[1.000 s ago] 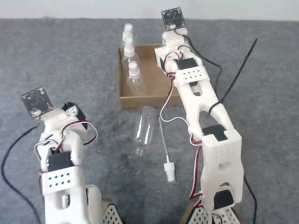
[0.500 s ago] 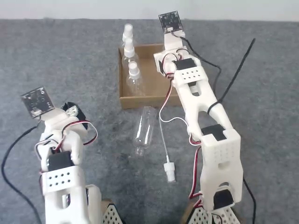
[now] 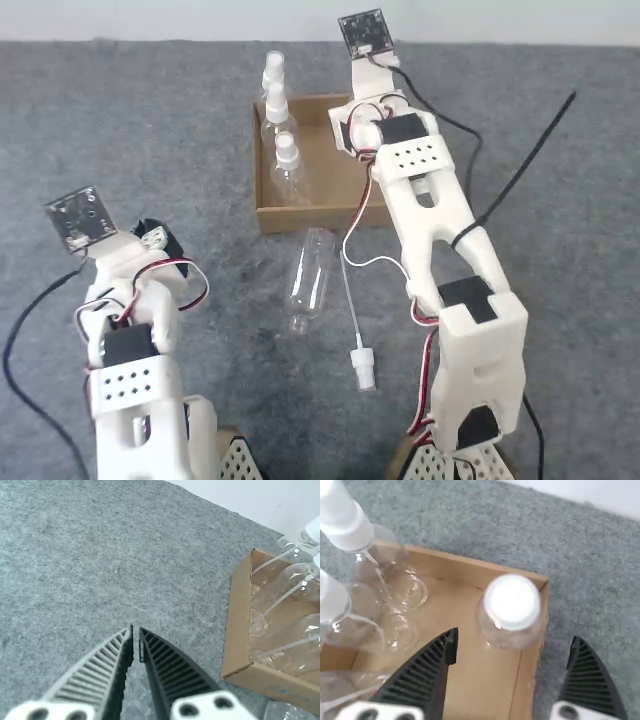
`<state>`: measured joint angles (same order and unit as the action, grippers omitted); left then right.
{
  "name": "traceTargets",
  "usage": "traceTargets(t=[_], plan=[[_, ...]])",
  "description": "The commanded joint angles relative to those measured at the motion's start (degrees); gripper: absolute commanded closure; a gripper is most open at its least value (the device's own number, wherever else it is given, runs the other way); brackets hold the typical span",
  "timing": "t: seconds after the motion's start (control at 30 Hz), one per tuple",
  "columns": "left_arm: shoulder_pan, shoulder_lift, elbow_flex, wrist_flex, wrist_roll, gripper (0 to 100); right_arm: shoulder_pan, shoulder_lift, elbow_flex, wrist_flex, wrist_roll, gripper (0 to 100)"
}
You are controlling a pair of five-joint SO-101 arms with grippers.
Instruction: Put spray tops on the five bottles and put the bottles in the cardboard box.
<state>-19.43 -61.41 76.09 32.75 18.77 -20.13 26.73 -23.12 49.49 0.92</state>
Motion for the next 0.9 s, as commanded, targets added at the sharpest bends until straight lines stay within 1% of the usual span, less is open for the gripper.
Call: traceTargets(t=[0.0, 0.23, 0.43, 0.6, 0.87], plan=[[-0.35, -0.79, -0.40, -1.85, -0.62, 99, -1.36, -7.43, -2.29, 3.03, -0.62, 71.2], [-0.35, -0.79, -0.40, -1.85, -0.62, 99, -1.36, -11.56, -2.29, 9.01, -0.70, 71.3], [-0.44, -0.79, -0.40, -1.85, -0.62, 99, -1.27, -17.36, -2.29, 15.43, -5.19, 71.3], [-0.44, -0.79, -0.40, -1.85, -0.62, 99, -2.24, -21.85, -2.29, 21.05, -5.45, 71.3], [-0.44, -0.79, -0.40, -1.85, -0.70, 99, -4.53, -23.25, -2.29, 29.76, -5.45, 71.3]])
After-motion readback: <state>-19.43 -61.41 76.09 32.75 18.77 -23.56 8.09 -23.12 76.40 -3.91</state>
